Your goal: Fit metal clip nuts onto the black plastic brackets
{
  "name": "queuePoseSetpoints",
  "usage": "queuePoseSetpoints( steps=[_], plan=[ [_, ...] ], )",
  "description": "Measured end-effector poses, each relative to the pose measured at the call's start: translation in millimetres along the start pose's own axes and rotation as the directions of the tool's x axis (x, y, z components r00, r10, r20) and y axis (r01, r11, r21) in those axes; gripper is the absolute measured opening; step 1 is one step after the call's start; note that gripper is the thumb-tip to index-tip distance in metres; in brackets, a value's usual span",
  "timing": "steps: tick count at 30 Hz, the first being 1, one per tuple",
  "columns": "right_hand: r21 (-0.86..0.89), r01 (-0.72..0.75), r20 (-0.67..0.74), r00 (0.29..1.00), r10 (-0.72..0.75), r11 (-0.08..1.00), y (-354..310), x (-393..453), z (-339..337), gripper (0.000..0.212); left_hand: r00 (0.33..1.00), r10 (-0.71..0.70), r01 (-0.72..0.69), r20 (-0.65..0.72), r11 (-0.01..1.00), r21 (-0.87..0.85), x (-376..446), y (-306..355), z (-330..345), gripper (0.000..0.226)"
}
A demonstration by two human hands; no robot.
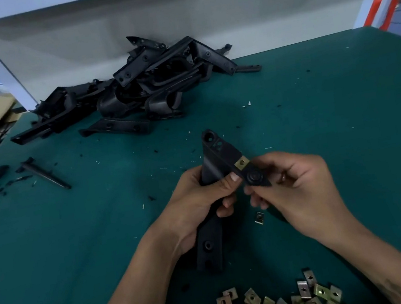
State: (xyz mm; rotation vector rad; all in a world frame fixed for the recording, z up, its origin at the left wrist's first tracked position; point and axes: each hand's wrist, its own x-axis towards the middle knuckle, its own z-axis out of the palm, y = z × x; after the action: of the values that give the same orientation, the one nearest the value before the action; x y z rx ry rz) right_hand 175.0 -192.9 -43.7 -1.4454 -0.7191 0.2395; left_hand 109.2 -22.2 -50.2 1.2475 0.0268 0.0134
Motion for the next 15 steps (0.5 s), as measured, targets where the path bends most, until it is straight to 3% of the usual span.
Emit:
queuePoseSetpoints(
  steps=[4, 6, 11, 15],
  plan=[
    [0.156, -0.114, -0.158, 0.978, 0.139, 0.981, 8, 10, -12, 0.027, 0.999, -0.042, 0.046, 0.031, 0.987, -0.151, 0, 3, -4, 0.014],
    [0.231, -0.160, -0.173, 0.964, 0.202, 0.960, 11, 13, -17, 0.026, 0.998, -0.047, 0.056, 0.047, 0.977, -0.205, -2, 5, -4, 0.016],
    [0.426, -0.205, -0.138, 0.948, 0.288, 0.881, 6, 17, -21, 0.013, 0.997, -0.071, 0.066, -0.019, 0.981, -0.183, 0, 5, -2, 0.026],
    [0.520, -0.271, 0.006, 0.949, 0.314, 0.810, 0, 24, -19, 0.012, 0.996, -0.072, 0.063, -0.047, 0.983, -0.170, 4, 3, -1, 0.021]
  ],
)
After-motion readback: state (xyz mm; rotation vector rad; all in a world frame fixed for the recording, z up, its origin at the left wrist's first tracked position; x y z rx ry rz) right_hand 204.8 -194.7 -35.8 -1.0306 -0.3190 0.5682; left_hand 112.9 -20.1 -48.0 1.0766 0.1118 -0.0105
